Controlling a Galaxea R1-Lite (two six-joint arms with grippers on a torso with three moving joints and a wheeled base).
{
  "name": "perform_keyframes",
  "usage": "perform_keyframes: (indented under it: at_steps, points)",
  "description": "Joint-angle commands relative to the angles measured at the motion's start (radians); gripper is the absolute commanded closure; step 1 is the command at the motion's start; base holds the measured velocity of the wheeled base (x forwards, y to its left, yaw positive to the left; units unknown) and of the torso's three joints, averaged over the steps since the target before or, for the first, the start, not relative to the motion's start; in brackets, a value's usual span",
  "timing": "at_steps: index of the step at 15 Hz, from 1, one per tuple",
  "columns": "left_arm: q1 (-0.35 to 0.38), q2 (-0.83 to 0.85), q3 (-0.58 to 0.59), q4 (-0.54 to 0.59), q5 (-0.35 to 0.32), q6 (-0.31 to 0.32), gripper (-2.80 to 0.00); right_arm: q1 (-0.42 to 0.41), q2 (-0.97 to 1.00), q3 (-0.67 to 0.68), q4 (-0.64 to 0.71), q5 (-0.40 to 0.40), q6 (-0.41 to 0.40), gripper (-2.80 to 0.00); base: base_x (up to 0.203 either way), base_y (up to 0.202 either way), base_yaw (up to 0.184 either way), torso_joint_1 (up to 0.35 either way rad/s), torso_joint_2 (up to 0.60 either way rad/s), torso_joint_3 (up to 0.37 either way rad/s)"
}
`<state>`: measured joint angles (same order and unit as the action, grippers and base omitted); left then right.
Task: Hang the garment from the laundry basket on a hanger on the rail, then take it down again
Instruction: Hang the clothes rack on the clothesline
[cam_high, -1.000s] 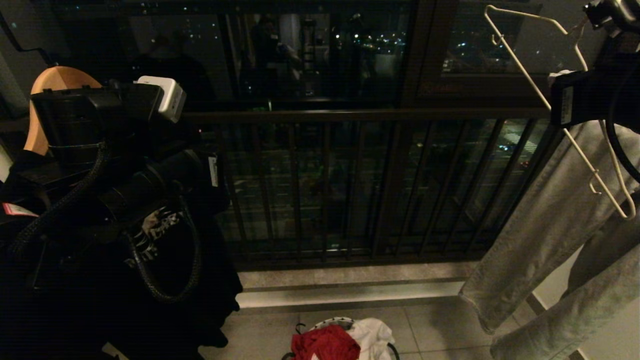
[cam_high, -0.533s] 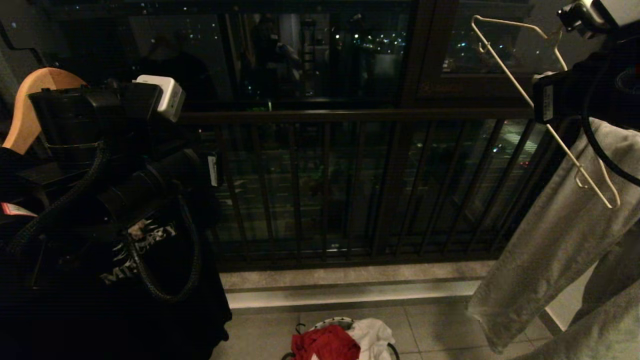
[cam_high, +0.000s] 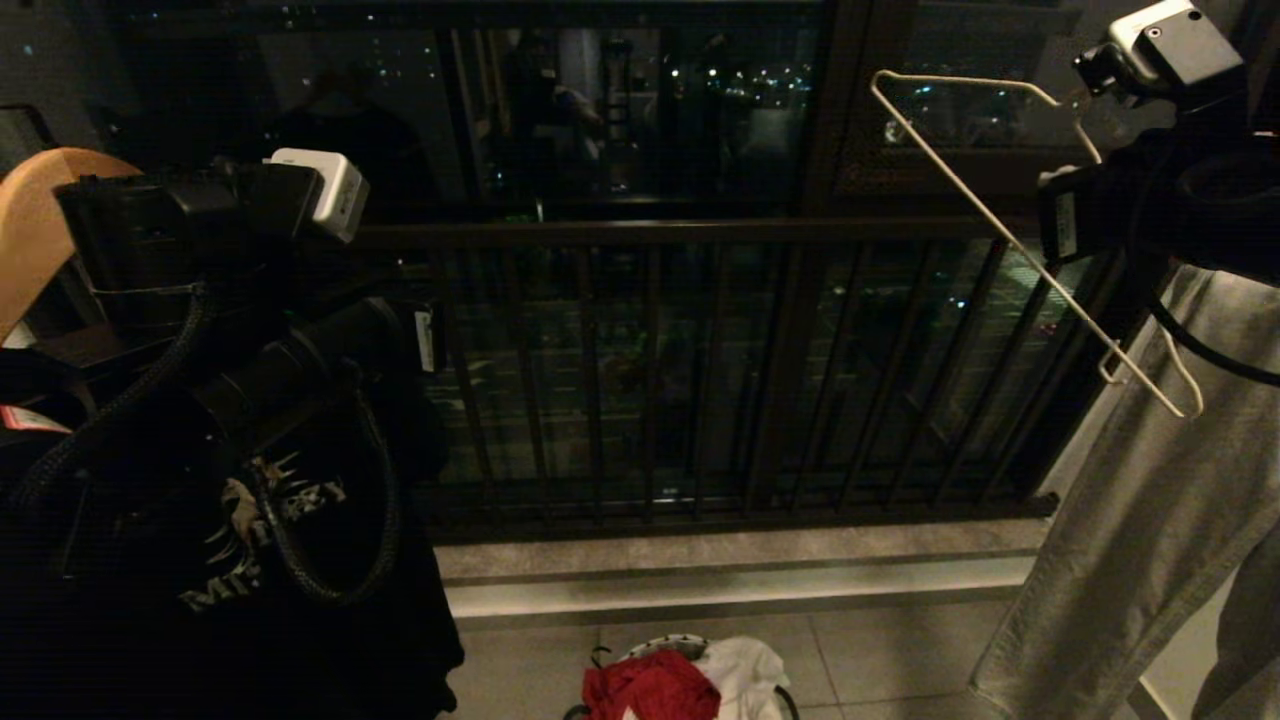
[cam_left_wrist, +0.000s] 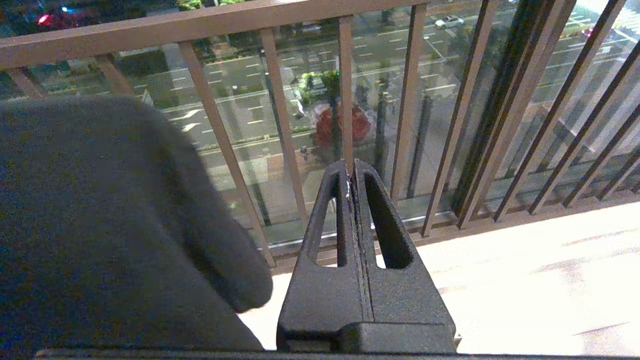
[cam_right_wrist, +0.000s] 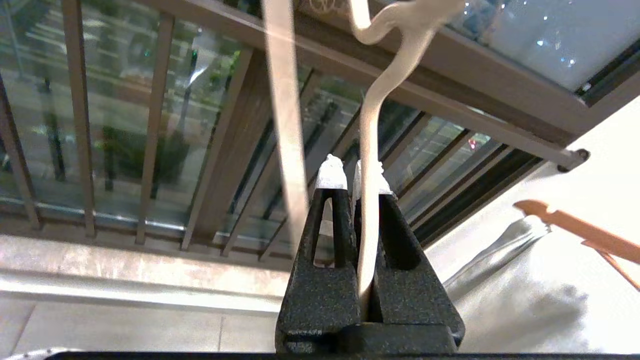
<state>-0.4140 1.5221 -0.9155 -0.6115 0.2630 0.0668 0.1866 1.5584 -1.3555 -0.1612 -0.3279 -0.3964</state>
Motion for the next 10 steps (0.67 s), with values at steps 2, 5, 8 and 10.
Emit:
perform_keyframes:
  at_steps: [2,5,8,10]
  points:
    - [0.0,0.0,0.001,-0.004,0.002,0.001,0.0,0.001,0.003,-0.001,0.0,-0.002,-0.002,-2.8,0.0,0.0,0.0,0.0,0.0,0.0]
    - [0.0,0.0,0.0,-0.004,0.001,0.001,0.0,0.001,-0.017,0.015,0.002,-0.002,-0.002,-2.8,0.0,0.0,0.0,0.0,0.0,0.0]
    - [0.0,0.0,0.001,-0.004,0.001,0.002,0.0,0.001,-0.089,0.106,-0.007,0.0,0.004,-2.8,0.0,0.0,0.0,0.0,0.0,0.0]
    - [0.0,-0.002,0.009,-0.004,0.001,0.003,0.0,0.001,-0.171,0.201,-0.031,0.001,0.02,-2.8,0.0,0.0,0.0,0.0,0.0,0.0]
